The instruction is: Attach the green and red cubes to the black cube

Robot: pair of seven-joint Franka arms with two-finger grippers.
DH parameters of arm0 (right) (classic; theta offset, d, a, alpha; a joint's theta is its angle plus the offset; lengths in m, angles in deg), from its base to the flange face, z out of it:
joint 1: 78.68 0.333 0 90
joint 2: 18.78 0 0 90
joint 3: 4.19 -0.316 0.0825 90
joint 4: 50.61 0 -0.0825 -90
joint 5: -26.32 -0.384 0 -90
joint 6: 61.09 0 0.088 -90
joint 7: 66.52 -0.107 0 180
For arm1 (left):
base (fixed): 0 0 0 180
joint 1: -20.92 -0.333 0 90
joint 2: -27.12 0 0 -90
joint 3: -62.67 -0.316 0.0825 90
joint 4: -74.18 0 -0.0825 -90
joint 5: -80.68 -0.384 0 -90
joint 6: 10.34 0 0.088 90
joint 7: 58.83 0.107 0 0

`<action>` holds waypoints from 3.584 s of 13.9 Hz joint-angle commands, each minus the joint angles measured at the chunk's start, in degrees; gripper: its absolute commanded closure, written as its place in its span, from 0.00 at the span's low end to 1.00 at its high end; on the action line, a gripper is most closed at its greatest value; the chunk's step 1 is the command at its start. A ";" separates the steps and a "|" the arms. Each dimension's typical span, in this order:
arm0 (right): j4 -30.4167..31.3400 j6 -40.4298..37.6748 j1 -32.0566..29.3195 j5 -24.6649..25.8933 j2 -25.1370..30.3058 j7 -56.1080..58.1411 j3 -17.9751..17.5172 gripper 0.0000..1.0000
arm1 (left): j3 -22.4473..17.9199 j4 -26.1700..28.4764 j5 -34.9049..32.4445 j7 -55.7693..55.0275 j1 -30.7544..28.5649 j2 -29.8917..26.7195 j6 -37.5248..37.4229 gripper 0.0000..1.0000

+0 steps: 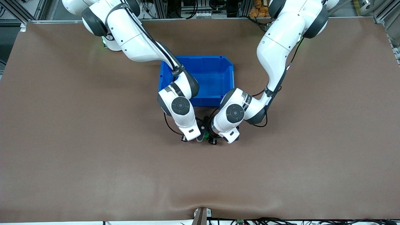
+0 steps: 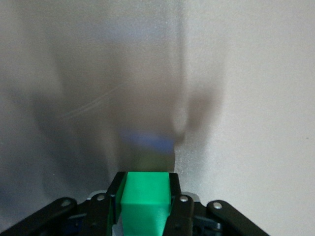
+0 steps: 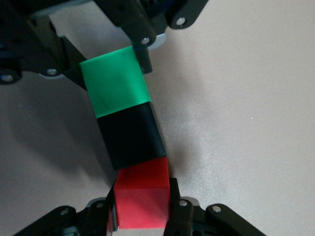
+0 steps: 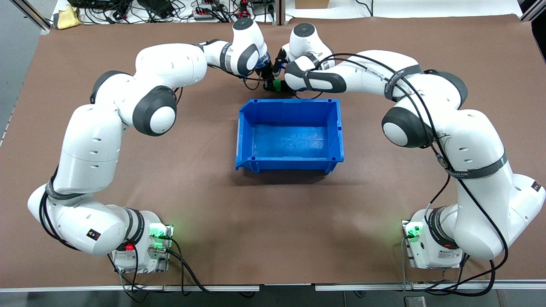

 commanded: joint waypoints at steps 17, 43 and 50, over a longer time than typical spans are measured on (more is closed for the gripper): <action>-5.69 2.90 1.63 -0.43 -4.28 -1.42 0.20 0.57 | -0.64 -1.23 0.21 -2.50 0.43 -0.31 -0.51 1.00; 6.88 -11.15 -14.00 -0.70 18.38 -8.34 0.55 0.00 | -0.55 -0.27 -6.12 2.74 -2.99 -10.83 -11.04 0.00; 6.79 -24.32 -28.76 -0.87 27.87 -11.26 0.55 0.00 | -0.55 5.17 -6.03 24.08 -9.23 -24.45 -23.78 0.00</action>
